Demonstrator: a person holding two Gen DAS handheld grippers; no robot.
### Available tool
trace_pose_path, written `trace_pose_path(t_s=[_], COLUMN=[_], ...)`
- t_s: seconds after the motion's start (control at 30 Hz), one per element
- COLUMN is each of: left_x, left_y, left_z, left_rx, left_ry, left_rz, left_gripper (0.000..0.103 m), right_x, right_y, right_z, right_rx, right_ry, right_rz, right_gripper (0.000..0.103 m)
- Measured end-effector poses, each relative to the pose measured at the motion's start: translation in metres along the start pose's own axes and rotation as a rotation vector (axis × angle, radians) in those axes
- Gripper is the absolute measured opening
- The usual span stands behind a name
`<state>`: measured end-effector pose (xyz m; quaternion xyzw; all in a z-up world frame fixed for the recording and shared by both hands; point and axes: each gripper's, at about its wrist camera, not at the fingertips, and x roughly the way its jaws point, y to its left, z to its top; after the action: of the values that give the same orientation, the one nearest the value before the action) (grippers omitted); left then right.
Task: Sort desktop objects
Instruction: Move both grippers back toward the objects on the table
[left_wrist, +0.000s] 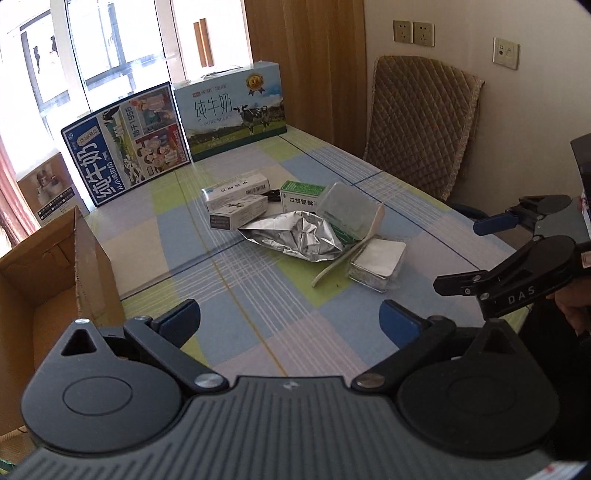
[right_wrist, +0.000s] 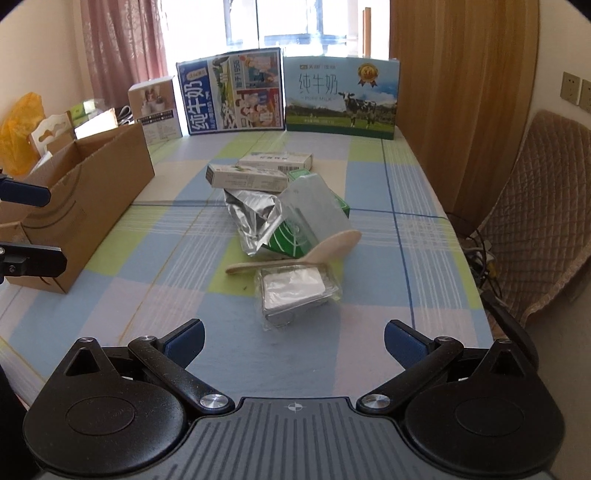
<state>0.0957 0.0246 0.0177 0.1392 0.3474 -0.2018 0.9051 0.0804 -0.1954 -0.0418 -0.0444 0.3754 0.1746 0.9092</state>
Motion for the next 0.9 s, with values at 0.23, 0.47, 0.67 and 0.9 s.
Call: trace_pose_path(t_s=[0.23, 0.47, 0.67, 0.9], left_x=[0.036, 0.071, 0.092, 0.110], left_y=[-0.007, -0.010, -0.003, -0.004], left_z=[0.004, 0.005, 0.003, 0.002], left_rx=[0.066, 0.115, 0.116, 0.164], left_ry=[0.033, 0.076, 0.108, 0.130], left_rz=[-0.014, -0.035, -0.039, -0.030], left_gripper=[0.101, 0.100, 0.099, 0.099], right_x=[0.031, 0.062, 0.093, 0.112], right_y=[-0.009, -0.009, -0.008, -0.006], right_z=[0.005, 0.012, 0.015, 0.019], right_rx=[-0.020, -0.088, -0.154, -0.196], right_ry=[0.020, 0.037, 0.069, 0.084], right_rz=[0.024, 0.046, 0.052, 0.075], right_gripper=[0.101, 0.101, 0.101, 0.092])
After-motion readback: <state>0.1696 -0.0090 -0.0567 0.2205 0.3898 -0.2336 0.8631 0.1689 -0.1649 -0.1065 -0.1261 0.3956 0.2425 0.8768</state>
